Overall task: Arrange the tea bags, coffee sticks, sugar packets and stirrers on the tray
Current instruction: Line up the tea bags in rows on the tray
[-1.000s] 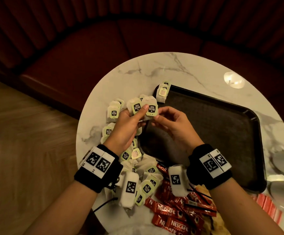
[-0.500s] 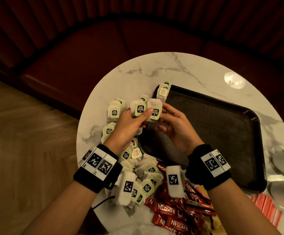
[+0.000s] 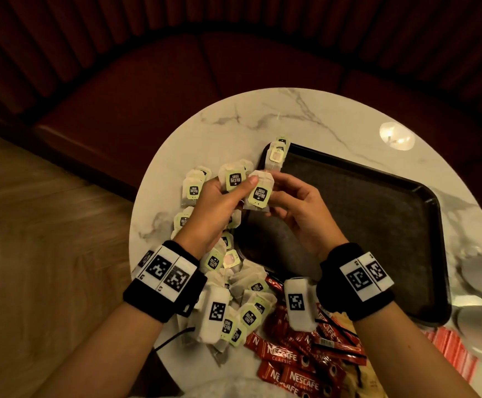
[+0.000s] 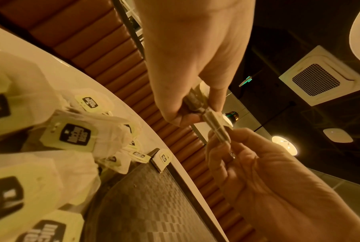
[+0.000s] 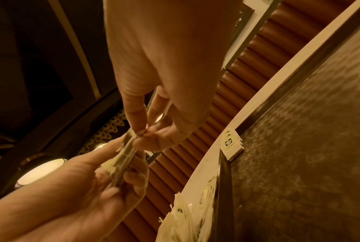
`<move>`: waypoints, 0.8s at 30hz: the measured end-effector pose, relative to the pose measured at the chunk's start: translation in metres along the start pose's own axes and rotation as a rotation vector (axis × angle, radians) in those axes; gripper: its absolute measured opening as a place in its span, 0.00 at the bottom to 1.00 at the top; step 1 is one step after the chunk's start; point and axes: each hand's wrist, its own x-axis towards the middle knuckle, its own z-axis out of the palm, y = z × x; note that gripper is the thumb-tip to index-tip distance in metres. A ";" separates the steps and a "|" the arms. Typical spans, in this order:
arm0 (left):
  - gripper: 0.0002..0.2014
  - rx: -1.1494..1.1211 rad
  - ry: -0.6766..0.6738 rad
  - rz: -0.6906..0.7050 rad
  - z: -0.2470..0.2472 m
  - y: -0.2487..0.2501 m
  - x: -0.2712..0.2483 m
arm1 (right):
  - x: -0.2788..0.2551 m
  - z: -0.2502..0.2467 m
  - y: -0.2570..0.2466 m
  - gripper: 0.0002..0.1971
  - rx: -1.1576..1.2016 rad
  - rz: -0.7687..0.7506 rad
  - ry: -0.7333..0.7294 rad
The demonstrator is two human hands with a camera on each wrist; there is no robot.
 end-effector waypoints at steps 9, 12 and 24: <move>0.10 -0.001 0.129 0.038 0.003 -0.001 0.004 | -0.002 -0.007 0.005 0.11 0.041 0.085 0.020; 0.09 -0.030 0.127 0.024 0.003 0.000 0.003 | -0.007 -0.009 0.007 0.10 0.009 0.075 0.036; 0.11 -0.145 0.287 -0.186 -0.010 -0.008 0.008 | 0.059 -0.053 0.033 0.08 -0.093 0.177 0.418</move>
